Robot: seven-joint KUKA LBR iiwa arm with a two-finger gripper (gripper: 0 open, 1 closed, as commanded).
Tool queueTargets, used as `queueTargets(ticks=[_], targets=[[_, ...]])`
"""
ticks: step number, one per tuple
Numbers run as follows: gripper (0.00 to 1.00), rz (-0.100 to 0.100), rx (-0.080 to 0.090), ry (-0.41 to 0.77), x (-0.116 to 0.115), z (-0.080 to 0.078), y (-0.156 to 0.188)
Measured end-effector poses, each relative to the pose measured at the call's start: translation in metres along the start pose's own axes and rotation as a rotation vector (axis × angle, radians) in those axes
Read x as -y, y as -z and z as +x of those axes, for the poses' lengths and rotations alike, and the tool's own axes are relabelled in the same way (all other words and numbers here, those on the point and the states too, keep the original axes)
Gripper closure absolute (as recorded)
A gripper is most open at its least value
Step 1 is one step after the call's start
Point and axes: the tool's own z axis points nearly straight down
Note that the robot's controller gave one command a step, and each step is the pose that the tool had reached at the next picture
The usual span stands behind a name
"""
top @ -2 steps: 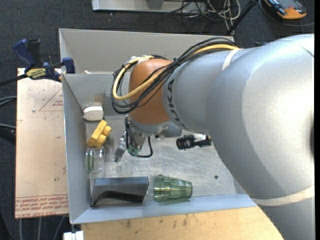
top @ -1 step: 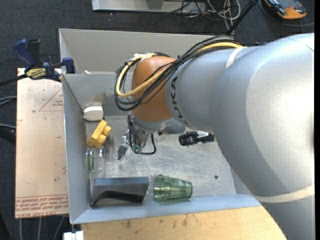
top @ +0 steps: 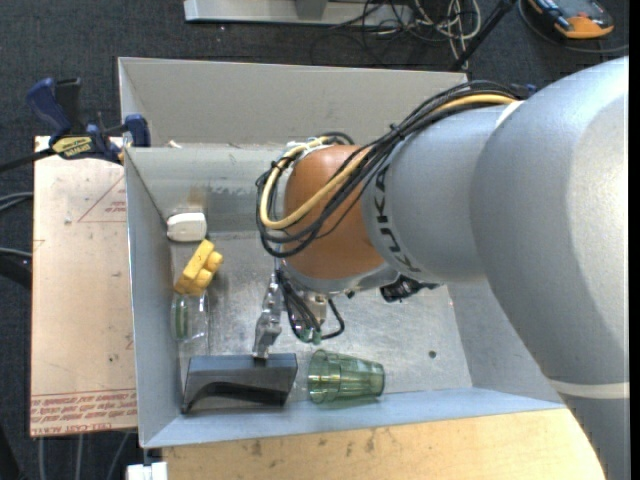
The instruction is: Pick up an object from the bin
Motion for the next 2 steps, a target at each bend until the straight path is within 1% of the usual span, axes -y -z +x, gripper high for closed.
queueTargets(ticks=[1,2], targets=[[1.0,-0.001,0.002,-0.202,0.027,0.003,0.025],[0.0,0.0,0.001,0.168,0.01,0.019,0.017]])
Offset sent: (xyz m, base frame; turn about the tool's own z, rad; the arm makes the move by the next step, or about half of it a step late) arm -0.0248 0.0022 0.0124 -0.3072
